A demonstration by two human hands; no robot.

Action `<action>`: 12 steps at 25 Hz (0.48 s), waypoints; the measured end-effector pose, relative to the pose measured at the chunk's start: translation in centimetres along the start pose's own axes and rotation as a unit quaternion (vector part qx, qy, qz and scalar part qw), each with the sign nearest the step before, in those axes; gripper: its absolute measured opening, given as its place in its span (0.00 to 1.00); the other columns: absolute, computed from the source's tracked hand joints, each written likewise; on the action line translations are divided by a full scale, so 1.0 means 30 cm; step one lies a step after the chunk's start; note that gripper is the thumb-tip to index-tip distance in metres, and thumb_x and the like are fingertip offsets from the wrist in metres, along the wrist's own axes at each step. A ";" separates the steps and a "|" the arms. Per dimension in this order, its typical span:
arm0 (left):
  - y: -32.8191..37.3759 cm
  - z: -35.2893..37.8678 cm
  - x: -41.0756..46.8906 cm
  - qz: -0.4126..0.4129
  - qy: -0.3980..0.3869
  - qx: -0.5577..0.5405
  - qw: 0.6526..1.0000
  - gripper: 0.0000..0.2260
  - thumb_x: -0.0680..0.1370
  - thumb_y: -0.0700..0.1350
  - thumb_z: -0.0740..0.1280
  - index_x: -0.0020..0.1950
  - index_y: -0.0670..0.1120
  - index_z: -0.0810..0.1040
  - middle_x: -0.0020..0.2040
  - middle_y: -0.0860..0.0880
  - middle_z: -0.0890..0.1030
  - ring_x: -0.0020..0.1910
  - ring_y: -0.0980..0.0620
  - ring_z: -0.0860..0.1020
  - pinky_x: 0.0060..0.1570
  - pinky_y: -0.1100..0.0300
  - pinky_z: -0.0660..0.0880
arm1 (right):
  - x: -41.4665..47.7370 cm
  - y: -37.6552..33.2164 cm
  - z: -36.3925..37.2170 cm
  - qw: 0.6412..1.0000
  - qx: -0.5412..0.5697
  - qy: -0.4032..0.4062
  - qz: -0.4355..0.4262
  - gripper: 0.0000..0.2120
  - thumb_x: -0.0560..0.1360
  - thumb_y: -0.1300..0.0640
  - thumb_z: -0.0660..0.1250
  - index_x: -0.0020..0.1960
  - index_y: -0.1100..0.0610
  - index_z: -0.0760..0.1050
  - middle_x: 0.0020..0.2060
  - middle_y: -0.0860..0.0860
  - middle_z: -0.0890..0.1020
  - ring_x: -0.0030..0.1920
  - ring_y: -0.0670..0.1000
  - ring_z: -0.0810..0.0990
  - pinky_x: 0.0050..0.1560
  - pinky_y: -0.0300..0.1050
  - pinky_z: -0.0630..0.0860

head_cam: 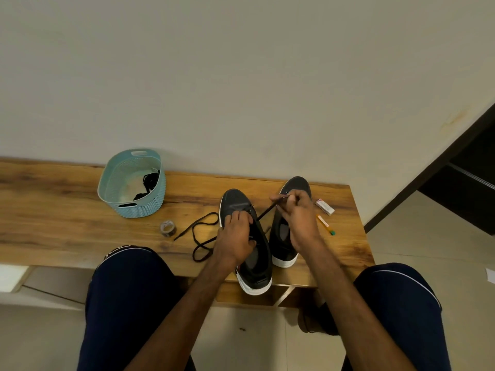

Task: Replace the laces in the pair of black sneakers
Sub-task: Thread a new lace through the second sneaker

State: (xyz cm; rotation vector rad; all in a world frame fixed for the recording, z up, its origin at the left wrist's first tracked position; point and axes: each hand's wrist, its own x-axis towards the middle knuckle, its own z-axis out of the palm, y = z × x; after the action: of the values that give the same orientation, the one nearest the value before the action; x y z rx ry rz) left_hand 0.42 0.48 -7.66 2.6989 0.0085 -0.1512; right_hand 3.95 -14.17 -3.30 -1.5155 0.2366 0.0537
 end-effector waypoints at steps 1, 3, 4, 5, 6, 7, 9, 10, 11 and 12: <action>-0.004 0.010 -0.004 0.002 0.019 0.004 1.000 0.28 0.72 0.49 0.76 0.66 0.49 0.66 0.65 0.49 0.67 0.65 0.48 0.66 0.62 0.51 0.71 | -0.002 -0.038 -0.019 0.991 0.131 -0.018 0.018 0.10 0.85 0.62 0.51 0.49 0.55 0.69 0.38 0.52 0.82 0.42 0.53 0.83 0.51 0.48 0.79; -0.030 0.011 -0.012 -0.040 0.045 -0.028 0.998 0.34 0.69 0.54 0.78 0.67 0.48 0.64 0.66 0.48 0.64 0.66 0.48 0.64 0.63 0.51 0.70 | -0.010 -0.093 -0.050 0.979 0.200 -0.027 0.017 0.11 0.85 0.62 0.51 0.48 0.56 0.69 0.31 0.50 0.75 0.31 0.49 0.72 0.36 0.42 0.72; -0.051 0.010 -0.014 -0.083 0.049 -0.062 0.993 0.37 0.67 0.57 0.78 0.68 0.47 0.63 0.65 0.47 0.64 0.66 0.47 0.63 0.63 0.51 0.70 | -0.007 -0.095 -0.056 0.995 0.097 -0.022 -0.016 0.10 0.85 0.61 0.53 0.48 0.56 0.71 0.32 0.49 0.74 0.31 0.48 0.70 0.34 0.39 0.69; -0.070 0.011 -0.017 -0.131 0.052 -0.096 0.985 0.41 0.66 0.61 0.78 0.69 0.46 0.62 0.65 0.46 0.64 0.66 0.46 0.63 0.62 0.51 0.70 | 0.004 -0.066 -0.056 0.993 -0.092 -0.022 -0.066 0.09 0.84 0.59 0.56 0.49 0.55 0.73 0.35 0.48 0.76 0.34 0.47 0.72 0.35 0.39 0.69; -0.082 0.014 -0.027 -0.175 0.055 -0.119 0.976 0.43 0.64 0.64 0.77 0.69 0.45 0.62 0.65 0.45 0.64 0.66 0.45 0.63 0.61 0.51 0.70 | 0.006 -0.034 -0.044 0.948 -0.296 -0.042 -0.115 0.07 0.83 0.58 0.59 0.51 0.55 0.75 0.41 0.47 0.79 0.40 0.47 0.76 0.39 0.40 0.72; -0.090 0.025 -0.037 -0.211 0.064 -0.129 0.967 0.44 0.64 0.65 0.77 0.68 0.44 0.62 0.65 0.45 0.65 0.66 0.44 0.64 0.59 0.51 0.70 | 0.002 0.006 -0.021 0.881 -0.444 -0.083 -0.143 0.07 0.82 0.57 0.61 0.54 0.55 0.77 0.47 0.48 0.81 0.47 0.49 0.79 0.45 0.44 0.75; -0.088 0.053 -0.054 -0.246 0.090 -0.148 0.954 0.40 0.65 0.65 0.76 0.64 0.43 0.65 0.62 0.44 0.69 0.63 0.44 0.68 0.53 0.54 0.72 | -0.029 0.079 0.034 0.783 -0.582 -0.165 -0.145 0.10 0.82 0.55 0.61 0.59 0.54 0.78 0.54 0.51 0.81 0.53 0.53 0.79 0.50 0.47 0.75; -0.083 0.064 -0.057 -0.252 0.099 -0.167 0.948 0.36 0.66 0.64 0.76 0.60 0.43 0.65 0.59 0.44 0.71 0.59 0.44 0.72 0.50 0.54 0.73 | -0.044 0.089 0.053 0.762 -0.608 -0.169 -0.141 0.10 0.82 0.55 0.61 0.59 0.54 0.78 0.53 0.52 0.82 0.53 0.54 0.80 0.49 0.46 0.74; -0.081 0.070 -0.057 -0.257 0.099 -0.189 0.943 0.33 0.67 0.62 0.76 0.58 0.44 0.64 0.56 0.44 0.74 0.55 0.44 0.76 0.46 0.54 0.76 | -0.054 0.079 0.061 0.761 -0.614 -0.156 -0.140 0.09 0.82 0.54 0.61 0.57 0.54 0.79 0.51 0.53 0.83 0.51 0.54 0.80 0.47 0.46 0.73; -0.081 0.073 -0.054 -0.264 0.089 -0.207 0.938 0.31 0.68 0.61 0.76 0.56 0.45 0.64 0.54 0.45 0.76 0.52 0.45 0.78 0.43 0.54 0.77 | -0.050 0.055 0.052 0.763 -0.613 -0.147 -0.143 0.09 0.82 0.54 0.62 0.54 0.53 0.80 0.48 0.52 0.83 0.49 0.53 0.81 0.47 0.46 0.75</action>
State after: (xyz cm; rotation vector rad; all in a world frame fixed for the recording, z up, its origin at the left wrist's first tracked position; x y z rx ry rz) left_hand -1.48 1.79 -10.47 2.2174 0.7377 -0.0542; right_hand 2.37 -12.36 -4.59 -2.8066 -0.3940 0.2370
